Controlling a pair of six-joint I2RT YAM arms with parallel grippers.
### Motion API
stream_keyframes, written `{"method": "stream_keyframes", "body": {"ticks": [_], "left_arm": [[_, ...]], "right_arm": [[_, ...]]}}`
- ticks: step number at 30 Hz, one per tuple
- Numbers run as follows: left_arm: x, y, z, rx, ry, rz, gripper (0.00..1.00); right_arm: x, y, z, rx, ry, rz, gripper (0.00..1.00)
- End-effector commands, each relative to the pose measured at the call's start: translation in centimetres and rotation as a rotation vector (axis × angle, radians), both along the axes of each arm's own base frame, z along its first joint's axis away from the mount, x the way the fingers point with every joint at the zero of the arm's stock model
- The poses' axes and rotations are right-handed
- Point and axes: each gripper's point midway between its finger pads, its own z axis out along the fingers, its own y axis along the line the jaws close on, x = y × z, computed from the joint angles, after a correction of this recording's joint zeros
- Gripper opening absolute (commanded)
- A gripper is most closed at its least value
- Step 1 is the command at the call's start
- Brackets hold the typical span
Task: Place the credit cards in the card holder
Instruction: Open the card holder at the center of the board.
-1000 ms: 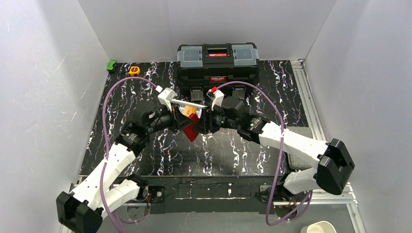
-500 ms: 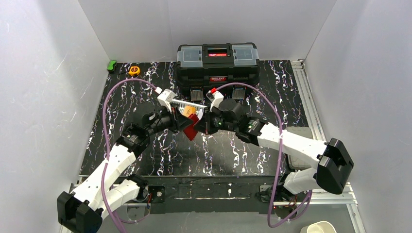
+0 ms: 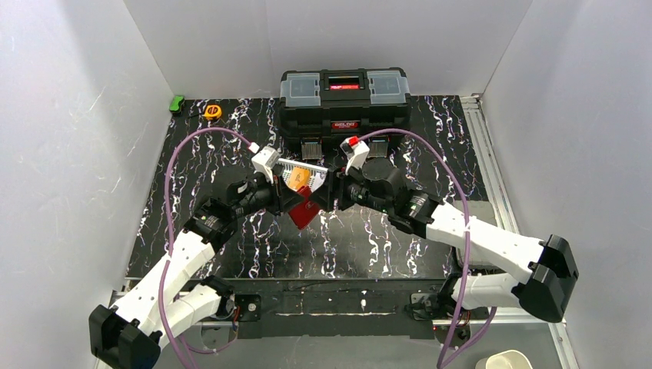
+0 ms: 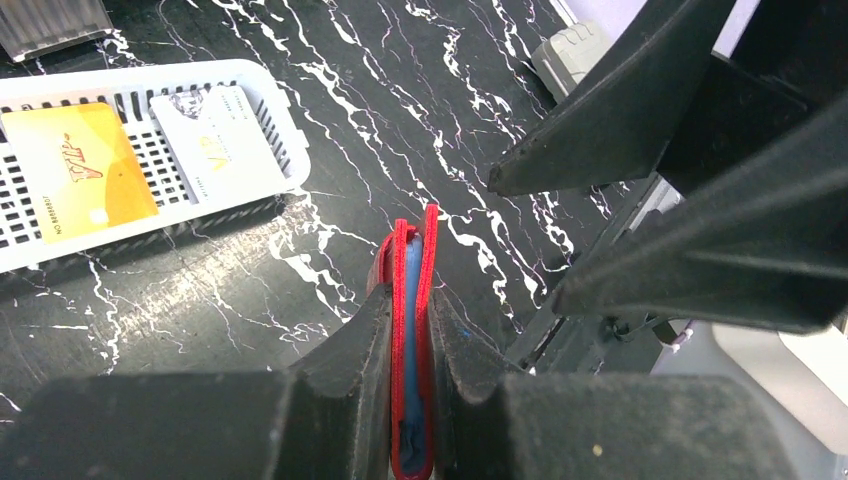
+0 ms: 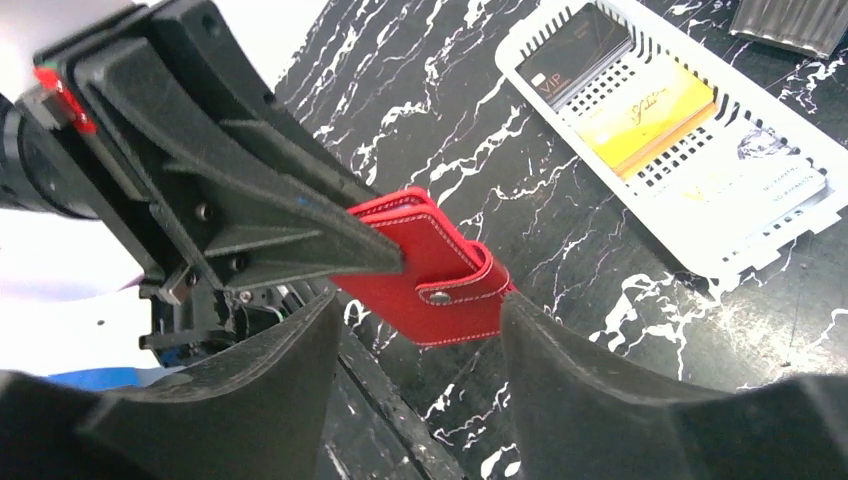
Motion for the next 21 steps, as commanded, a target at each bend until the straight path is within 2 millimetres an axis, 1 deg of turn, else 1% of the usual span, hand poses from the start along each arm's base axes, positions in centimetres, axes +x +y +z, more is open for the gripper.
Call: {"method": "stream_keyframes", "body": {"ticks": [1,2,4,8,13,16,17,18,21], "left_arm": [[0.1,0.1,1.1,-0.021,-0.034,0.016,0.00],[0.2,0.0,1.3,-0.028,-0.033,0.021,0.00],[0.3,-0.1,1.4,-0.036,-0.022,0.026,0.00],[0.1,-0.2,1.8,-0.047,-0.012,0.023,0.00],[-0.1,-0.3,1.7,-0.056,0.001,0.016,0.00],[-0.1,-0.3,1.7,-0.058,0.002,0.017,0.00],[-0.1,-0.3,1.7,-0.060,0.002,0.015,0.00],[-0.1,-0.4,1.7,-0.063,0.004,0.015,0.00],[-0.2,-0.4,1.9,-0.070,0.008,0.014,0.00]], "right_arm": [[-1.0,-0.2,-0.9,-0.073,-0.029,0.010,0.70],[-1.0,0.0,-1.2,-0.097,-0.026,0.012,0.71],[-0.9,0.5,-1.3,-0.125,-0.039,0.017,0.70],[-0.6,1.1,-2.0,-0.201,-0.079,-0.003,0.67],[-0.1,1.9,-1.7,-0.270,-0.151,-0.045,0.63],[-0.1,2.9,-1.3,-0.321,-0.192,-0.048,0.63],[0.0,2.9,-1.8,-0.356,-0.203,-0.056,0.63],[0.0,3.3,-1.6,-0.373,-0.219,-0.061,0.63],[0.1,4.0,-1.9,-0.427,-0.247,-0.076,0.62]]}}
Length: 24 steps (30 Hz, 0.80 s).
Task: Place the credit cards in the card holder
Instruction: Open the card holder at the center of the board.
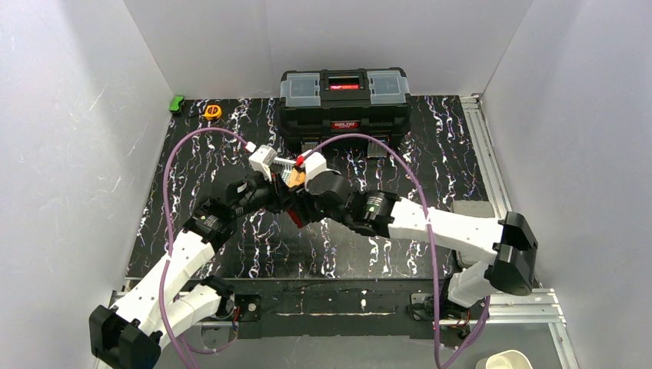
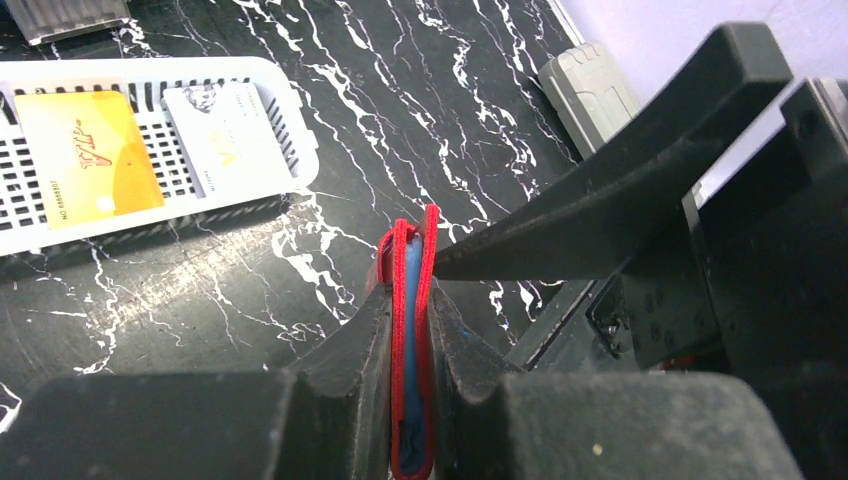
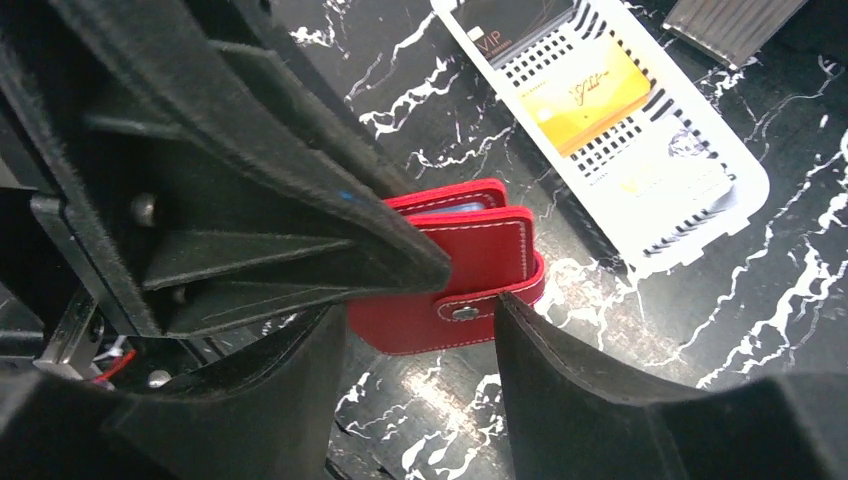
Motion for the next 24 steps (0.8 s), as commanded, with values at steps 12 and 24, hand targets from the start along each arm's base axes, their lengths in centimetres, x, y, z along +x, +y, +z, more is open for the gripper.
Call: {"method": "stream_keyframes", "body": {"ticks": [12,24], "left_arm": [[-1.1,-0.5,2.5,-0.069,-0.003,-0.029,0.00],[-1.5,-0.7,2.8,-0.079,0.026,-0.040,0.00]], "right_arm": [[2.5,0.6,0.2,-0.210,-0.183,-0.133,0.46],[3.5,0.3,1.1,-0.247,-0.282,-0.215,0.33]]}}
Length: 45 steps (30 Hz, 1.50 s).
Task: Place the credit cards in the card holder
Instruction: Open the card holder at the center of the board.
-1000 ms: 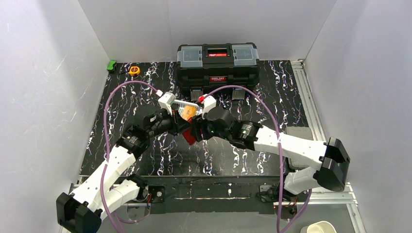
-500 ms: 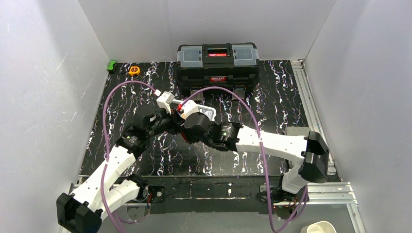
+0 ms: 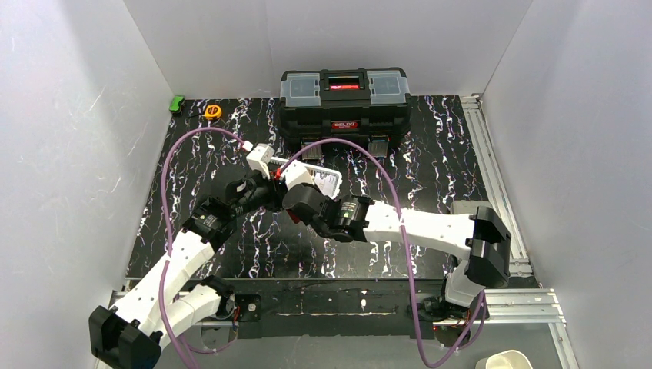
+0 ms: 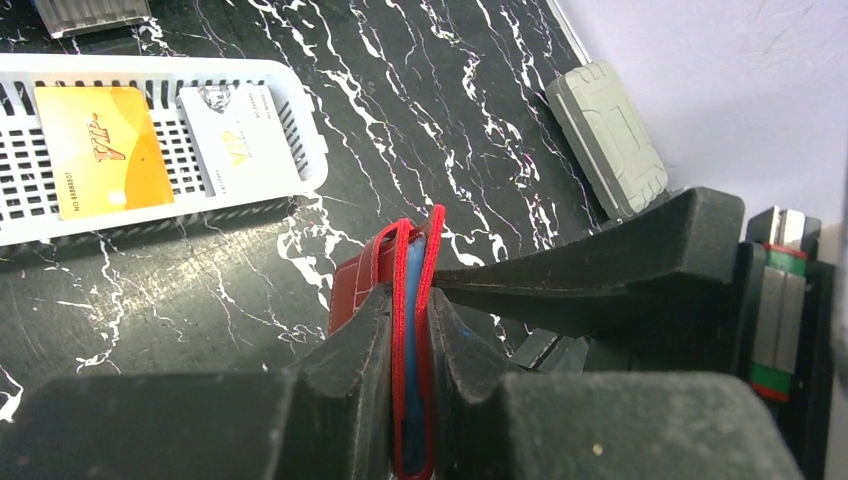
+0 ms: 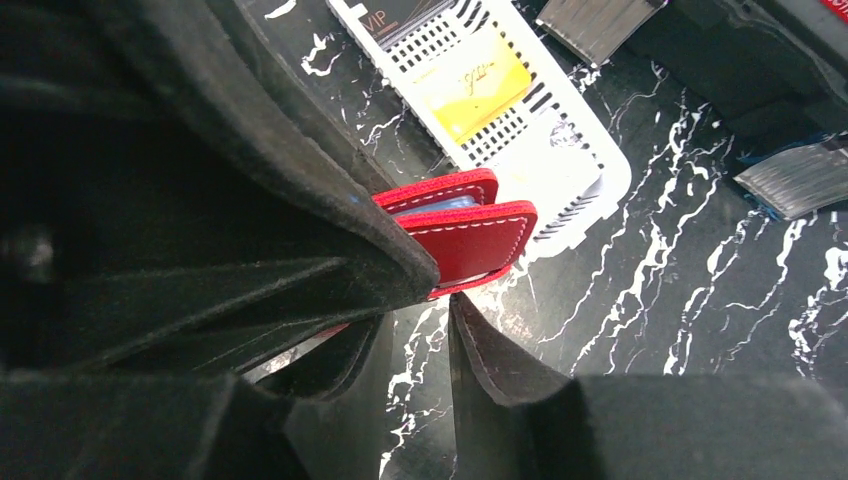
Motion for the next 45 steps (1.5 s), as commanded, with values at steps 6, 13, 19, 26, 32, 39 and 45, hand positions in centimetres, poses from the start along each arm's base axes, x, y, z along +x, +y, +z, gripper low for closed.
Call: {"method": "stream_keyframes", "body": {"ticks": [6,13,19,26,32,39,45], "left_arm": [[-1.9,-1.1,2.1,-0.066,0.022,-0.078,0.00],[-1.7,-1.2,2.0,-0.072,0.038,-0.072,0.00],[-1.6,-1.0,1.8,-0.061,0.035,-0.068,0.00],[-1.6,-0.7,1.5,-0.038,0.028,-0.057,0.00],[-1.7,-0.4,1.3,-0.025,0.027,-0.051,0.00],[-1.4,-0.4,2.1,-0.030,0.004,-0.039,0.00],[-1.0,-0.6,2.5,-0.051,0.008,-0.037,0.00]], "right_arm": [[1.2,1.2,4.7,0.087,-0.205,-0.045,0.28],[0.8,1.5,5.6,0.095,-0.282,-0.021,0.01],[0.2,1.2,5.9,0.104,-0.323,0.003,0.01],[-0.3,-0.1,7.2,0.184,-0.327,0.005,0.01],[0.2,-1.3,7.0,0.202,-0.302,-0.025,0.01],[-1.5,-2.6,5.3,0.276,-0.183,0.050,0.19],[-3.0,-2.4,4.7,0.329,-0.131,0.113,0.53]]}}
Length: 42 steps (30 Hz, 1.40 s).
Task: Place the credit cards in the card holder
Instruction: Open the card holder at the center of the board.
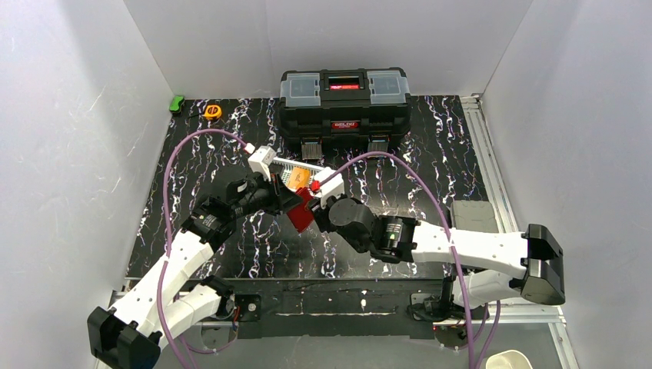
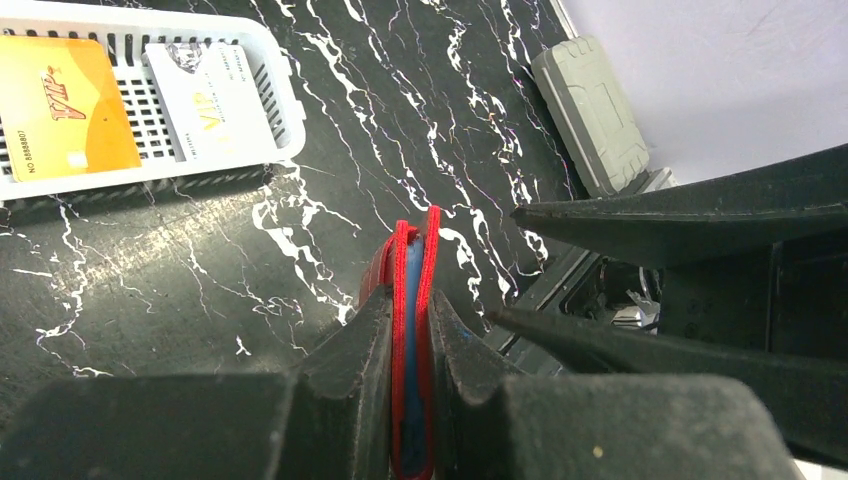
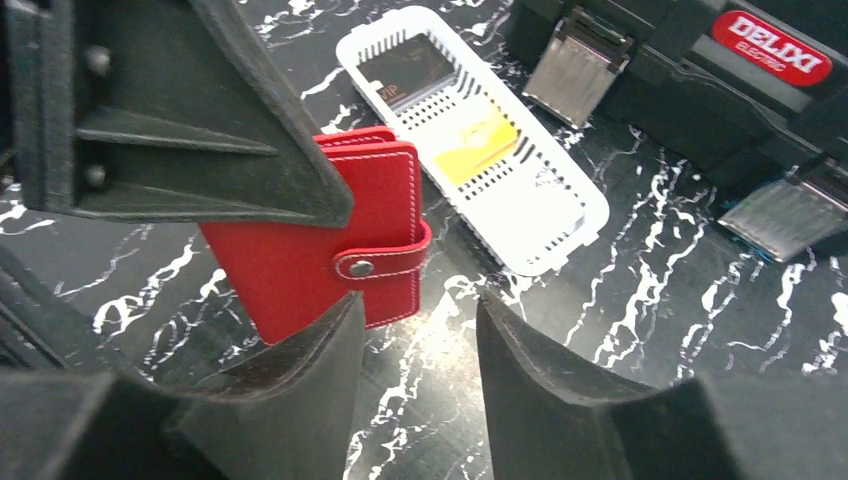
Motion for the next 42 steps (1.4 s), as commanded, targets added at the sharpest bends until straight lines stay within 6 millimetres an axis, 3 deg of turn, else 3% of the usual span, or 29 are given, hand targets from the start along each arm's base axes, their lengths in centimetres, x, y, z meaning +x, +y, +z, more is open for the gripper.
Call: {"method": "stream_keyframes", "body": {"ticks": [1,6,16,20,24,30,37,42], "left_arm": [[0.1,-0.5,2.7,-0.049,-0.051,-0.015,0.00],[0.1,-0.5,3.1,-0.055,-0.052,-0.014,0.00],[-0.4,-0.9,3.1,-0.079,-0.025,-0.038,0.00],[-0.8,-1.1,2.9,-0.090,-0.004,-0.055,0.00],[-1.1,-1.1,2.7,-0.089,0.010,-0.062,0.00],[-1.2,-1.2,2.4,-0.093,0.022,-0.060,0.00],[-1.0,-1.1,2.8,-0.093,0.007,-0.050,0.00],[-1.1,-1.2,3.5,-0.106,0.000,-0.061,0.00]], "right_arm": [[-1.1,1.7,1.7,0.110,0.024,0.075,0.54],[-1.4,3.1,1.7,0.097,0.013,0.120,0.55],[0.1,4.6,2.0,0.072,-0.025,0.070,0.54],[1.0,4.7,2.8,0.075,-0.070,0.030,0.44],[1.6,4.4,3.6,0.088,-0.107,-0.001,0.22],[1.5,4.5,3.5,0.091,-0.109,0.008,0.01],[1.2,4.7,2.3,0.069,-0.077,0.023,0.01],[1.7,3.8,0.7,0.056,-0.038,-0.015,0.01]]}}
